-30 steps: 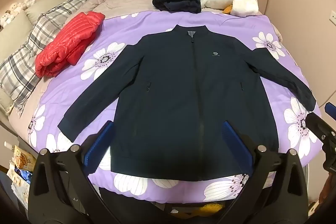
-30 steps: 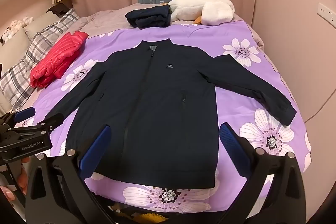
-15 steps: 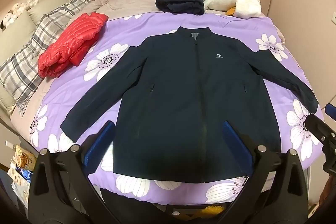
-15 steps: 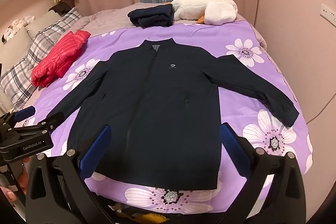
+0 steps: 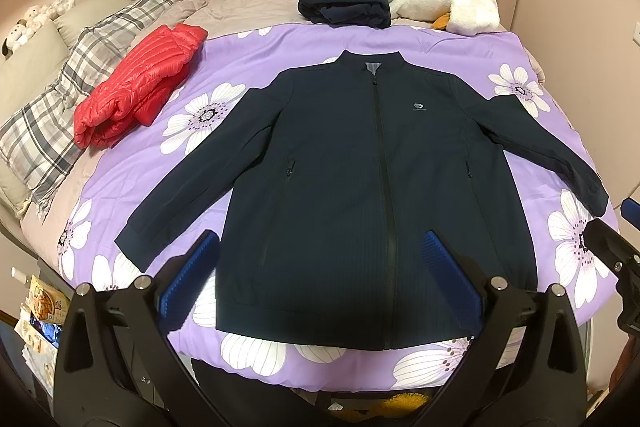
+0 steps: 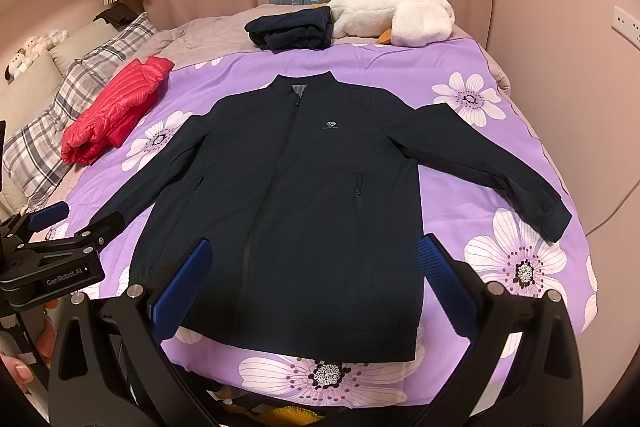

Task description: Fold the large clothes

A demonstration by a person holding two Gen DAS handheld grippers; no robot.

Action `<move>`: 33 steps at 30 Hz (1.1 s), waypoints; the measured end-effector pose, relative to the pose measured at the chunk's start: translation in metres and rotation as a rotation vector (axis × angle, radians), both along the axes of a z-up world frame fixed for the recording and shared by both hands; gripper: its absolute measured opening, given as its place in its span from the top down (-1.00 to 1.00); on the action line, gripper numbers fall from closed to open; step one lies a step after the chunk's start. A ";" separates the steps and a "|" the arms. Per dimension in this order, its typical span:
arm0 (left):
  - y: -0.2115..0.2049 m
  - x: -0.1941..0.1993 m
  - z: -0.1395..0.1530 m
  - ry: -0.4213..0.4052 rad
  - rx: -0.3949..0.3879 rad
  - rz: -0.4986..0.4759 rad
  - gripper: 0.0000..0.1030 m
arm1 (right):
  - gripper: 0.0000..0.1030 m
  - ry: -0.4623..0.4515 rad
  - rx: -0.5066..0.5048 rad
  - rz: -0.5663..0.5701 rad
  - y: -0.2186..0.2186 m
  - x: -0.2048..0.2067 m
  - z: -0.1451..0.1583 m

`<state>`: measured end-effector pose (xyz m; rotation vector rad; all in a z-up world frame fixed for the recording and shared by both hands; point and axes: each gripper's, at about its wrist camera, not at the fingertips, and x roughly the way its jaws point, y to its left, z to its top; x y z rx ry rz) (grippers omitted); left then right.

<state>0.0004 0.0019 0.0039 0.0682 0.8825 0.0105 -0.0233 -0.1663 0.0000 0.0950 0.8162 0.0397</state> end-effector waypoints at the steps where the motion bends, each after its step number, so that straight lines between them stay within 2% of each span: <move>1: 0.000 0.000 0.000 -0.001 0.000 0.000 -0.96 | -0.97 0.000 0.001 0.000 0.000 0.000 0.000; 33: -0.001 0.000 -0.003 -0.001 0.005 0.002 -0.96 | -0.97 0.005 0.008 -0.004 0.000 0.000 -0.002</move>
